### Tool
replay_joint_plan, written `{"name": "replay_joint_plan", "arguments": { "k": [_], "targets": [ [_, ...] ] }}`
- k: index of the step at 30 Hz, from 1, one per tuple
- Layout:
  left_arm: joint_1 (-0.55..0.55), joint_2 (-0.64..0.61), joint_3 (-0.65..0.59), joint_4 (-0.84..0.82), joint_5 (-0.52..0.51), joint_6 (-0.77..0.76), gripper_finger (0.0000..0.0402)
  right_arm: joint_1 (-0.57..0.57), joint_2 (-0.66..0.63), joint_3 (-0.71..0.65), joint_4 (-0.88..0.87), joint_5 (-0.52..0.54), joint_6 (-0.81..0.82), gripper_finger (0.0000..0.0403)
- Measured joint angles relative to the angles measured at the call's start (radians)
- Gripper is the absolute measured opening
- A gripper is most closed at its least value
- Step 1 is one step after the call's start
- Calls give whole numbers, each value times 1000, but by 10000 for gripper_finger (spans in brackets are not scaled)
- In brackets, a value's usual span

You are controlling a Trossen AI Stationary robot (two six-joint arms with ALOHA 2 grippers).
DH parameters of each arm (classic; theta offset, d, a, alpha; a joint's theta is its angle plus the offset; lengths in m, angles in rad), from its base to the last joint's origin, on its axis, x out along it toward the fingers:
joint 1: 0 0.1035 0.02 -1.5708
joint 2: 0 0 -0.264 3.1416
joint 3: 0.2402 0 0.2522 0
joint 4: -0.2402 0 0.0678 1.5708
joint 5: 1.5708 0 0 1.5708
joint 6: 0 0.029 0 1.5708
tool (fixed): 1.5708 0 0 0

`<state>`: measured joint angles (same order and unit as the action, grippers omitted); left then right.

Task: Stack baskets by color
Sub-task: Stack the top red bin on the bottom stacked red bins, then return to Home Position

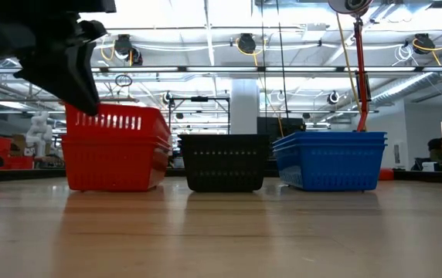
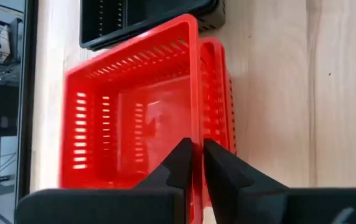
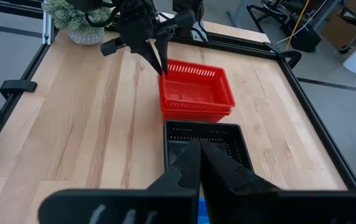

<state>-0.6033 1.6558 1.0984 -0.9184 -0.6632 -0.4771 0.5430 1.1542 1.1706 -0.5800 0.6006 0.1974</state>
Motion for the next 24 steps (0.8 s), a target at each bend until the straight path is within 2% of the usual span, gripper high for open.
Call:
{"name": "replay_joint_plan", "arguments": {
  "k": [3, 9, 12, 19, 24],
  "targets": [
    [0, 0, -2, 1, 0, -3, 61, 0, 0, 0, 0, 0, 0, 0],
    [0, -1, -2, 4, -1, 2, 142, 0, 0, 0, 0, 0, 0, 0],
    [0, -20, 3, -18, -2, -10, 170, 0, 0, -23, 12, 0, -9, 0],
    [17, -161, 5, 3, -110, 37, 181, -13, 0, -71, 99, 3, -106, 0],
    [67, -298, -3, 133, -154, 197, 180, -30, 0, -71, 120, 2, -162, 0]
  ]
}}
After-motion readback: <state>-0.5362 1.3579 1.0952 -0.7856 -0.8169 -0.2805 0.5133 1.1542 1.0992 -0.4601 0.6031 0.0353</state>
